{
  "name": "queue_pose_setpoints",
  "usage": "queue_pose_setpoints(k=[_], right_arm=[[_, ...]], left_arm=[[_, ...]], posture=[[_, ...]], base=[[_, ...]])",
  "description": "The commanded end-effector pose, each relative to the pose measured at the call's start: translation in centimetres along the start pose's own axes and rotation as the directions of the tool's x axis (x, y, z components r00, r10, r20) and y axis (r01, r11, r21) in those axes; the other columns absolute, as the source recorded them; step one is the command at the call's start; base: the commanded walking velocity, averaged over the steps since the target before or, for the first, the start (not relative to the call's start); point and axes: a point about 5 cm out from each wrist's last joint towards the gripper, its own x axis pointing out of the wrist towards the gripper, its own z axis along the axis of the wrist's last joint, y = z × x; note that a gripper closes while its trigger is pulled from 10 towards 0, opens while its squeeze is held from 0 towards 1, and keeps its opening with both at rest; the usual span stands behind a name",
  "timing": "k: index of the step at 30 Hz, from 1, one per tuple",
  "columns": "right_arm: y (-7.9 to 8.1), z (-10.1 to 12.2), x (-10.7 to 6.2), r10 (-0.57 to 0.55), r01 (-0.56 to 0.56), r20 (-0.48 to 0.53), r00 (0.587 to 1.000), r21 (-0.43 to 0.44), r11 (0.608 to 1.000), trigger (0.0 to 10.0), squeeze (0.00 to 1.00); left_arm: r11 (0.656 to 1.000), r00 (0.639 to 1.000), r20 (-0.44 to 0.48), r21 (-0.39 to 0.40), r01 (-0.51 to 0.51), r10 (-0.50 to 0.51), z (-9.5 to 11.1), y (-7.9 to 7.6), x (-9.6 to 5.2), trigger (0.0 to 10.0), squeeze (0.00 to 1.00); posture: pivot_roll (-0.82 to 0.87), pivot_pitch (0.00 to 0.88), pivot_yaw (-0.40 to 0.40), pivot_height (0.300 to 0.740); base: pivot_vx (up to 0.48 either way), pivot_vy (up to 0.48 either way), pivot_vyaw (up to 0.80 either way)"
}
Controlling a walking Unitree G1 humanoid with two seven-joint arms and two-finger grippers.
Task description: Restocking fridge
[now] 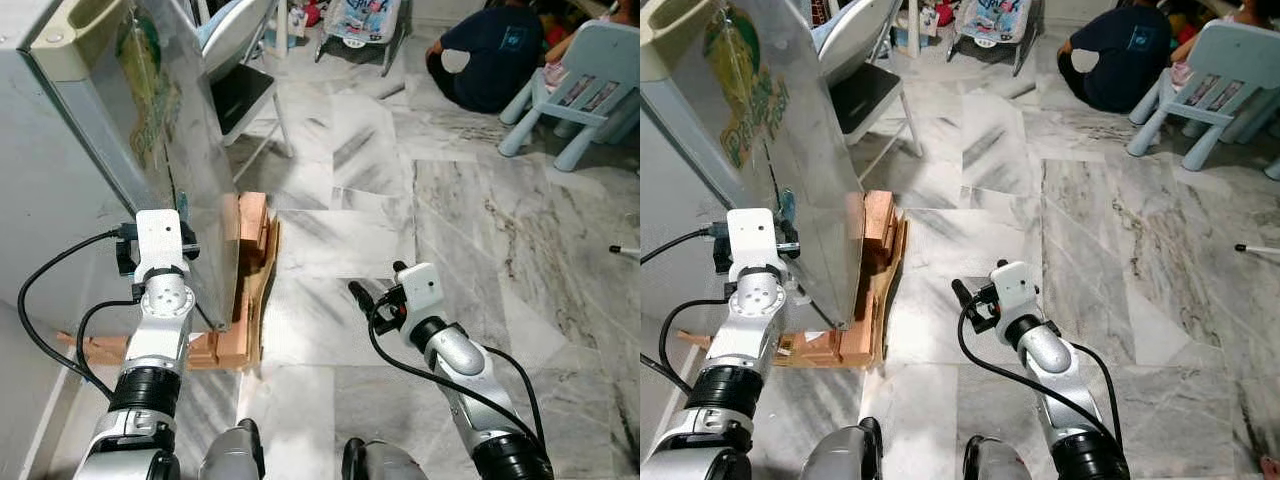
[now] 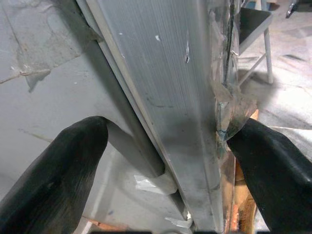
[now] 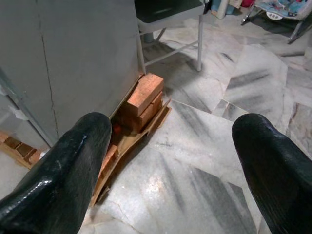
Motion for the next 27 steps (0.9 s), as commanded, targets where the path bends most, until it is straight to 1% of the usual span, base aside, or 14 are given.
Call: queue_pose_setpoints(k=[1, 2, 3, 4, 6, 9, 12, 14, 16, 20, 21, 23, 25, 27], right_arm=[[-0.1, -0.6, -0.2, -0.012, 0.012, -0.024, 1.0, -0.001, 1.0, 10.0, 0.0], [-0.1, -0.6, -0.2, -0.012, 0.012, -0.025, 1.0, -0.002, 1.0, 10.0, 0.0], [-0.2, -0.7, -0.2, -0.011, 0.011, -0.027, 1.0, -0.003, 1.0, 10.0, 0.0], [-0.2, -0.7, -0.2, -0.011, 0.011, -0.027, 1.0, -0.003, 1.0, 10.0, 0.0], [-0.1, -0.7, -0.1, -0.009, 0.009, -0.027, 1.0, -0.003, 1.0, 10.0, 0.0], [-0.1, -0.7, 0.0, -0.009, 0.009, -0.026, 1.0, -0.004, 1.0, 10.0, 0.0], [-0.1, -0.6, 0.0, -0.009, 0.009, -0.025, 1.0, -0.005, 1.0, 10.0, 0.0], [-0.1, -0.6, 0.1, -0.01, 0.009, -0.025, 1.0, -0.006, 1.0, 10.0, 0.0], [-0.1, -0.6, 0.1, -0.011, 0.011, -0.023, 1.0, -0.006, 1.0, 10.0, 0.0], [-0.2, -0.7, 0.0, -0.014, 0.014, -0.024, 1.0, -0.007, 1.0, 10.0, 0.0], [-0.2, -0.7, -0.1, -0.016, 0.016, -0.025, 1.0, -0.008, 1.0, 10.0, 0.0], [-0.3, -0.8, -0.1, -0.017, 0.016, -0.025, 1.0, -0.008, 1.0, 10.0, 0.0], [-0.2, -0.8, -0.1, -0.018, 0.017, -0.027, 0.999, -0.007, 1.0, 10.0, 0.0], [-0.2, -0.8, -0.1, -0.017, 0.016, -0.027, 0.999, -0.006, 1.0, 10.0, 0.0]], left_arm=[[1.0, 1.0, -0.006, -0.019, 0.017, -0.017, -0.4, 0.0, -0.4, 10.0, 0.0], [0.998, 0.999, 0.005, -0.038, 0.042, -0.042, -0.4, -0.3, -0.5, 10.0, 0.0], [0.994, 0.996, 0.023, -0.062, 0.089, -0.087, -0.3, -0.8, -0.8, 10.0, 0.0], [0.994, 0.996, 0.023, -0.062, 0.089, -0.087, -0.3, -0.8, -0.8, 10.0, 0.0], [0.988, 0.99, 0.046, -0.076, 0.136, -0.133, 0.3, -1.6, -0.9, 10.0, 0.0], [0.979, 0.979, 0.082, -0.077, 0.191, -0.184, 1.1, -2.6, -1.1, 10.0, 0.0], [0.975, 0.974, 0.102, -0.068, 0.211, -0.203, 1.4, -3.1, -1.2, 10.0, 0.0], [0.975, 0.974, 0.098, -0.068, 0.212, -0.205, 1.3, -3.2, -1.1, 10.0, 0.0], [0.976, 0.975, 0.094, -0.065, 0.21, -0.203, 1.3, -3.2, -1.0, 10.0, 0.0], [0.984, 0.984, 0.06, -0.044, 0.17, -0.167, 1.0, -2.7, -0.4, 10.0, 0.0], [0.988, 0.988, 0.034, -0.032, 0.149, -0.148, 0.7, -2.3, -0.3, 10.0, 0.0], [0.99, 0.99, 0.021, -0.026, 0.139, -0.138, 0.4, -2.0, -0.2, 10.0, 0.0], [0.995, 0.995, -0.01, -0.004, 0.1, -0.1, -0.5, -1.1, -0.4, 10.0, 0.0], [0.997, 0.996, -0.029, -0.008, 0.081, -0.081, -1.1, -0.7, -0.5, 10.0, 0.0]], posture=[[0.02, 0.155, -0.03, 0.74], [0.02, 0.155, -0.03, 0.74], [0.02, 0.155, -0.032, 0.74], [0.02, 0.155, -0.032, 0.74], [0.02, 0.155, -0.033, 0.74], [0.02, 0.151, -0.033, 0.74], [0.02, 0.151, -0.032, 0.74], [0.01, 0.15, -0.032, 0.74], [0.01, 0.15, -0.031, 0.74], [0.01, 0.149, -0.03, 0.74], [0.01, 0.148, -0.026, 0.74], [0.01, 0.149, -0.026, 0.74], [0.01, 0.15, -0.026, 0.74], [0.01, 0.152, -0.027, 0.74]], base=[[0.0, 0.0, 0.0], [0.0, 0.0, 0.0], [0.0, 0.0, 0.0], [0.0, 0.0, 0.0], [0.0, 0.0, 0.0], [0.0, 0.0, 0.0], [0.0, 0.0, 0.0], [0.0, 0.0, 0.0], [0.0, 0.0, 0.0], [0.0, 0.0, 0.0], [0.0, 0.0, 0.0], [0.0, 0.0, 0.0], [0.0, 0.0, 0.0], [0.0, 0.0, 0.0]])
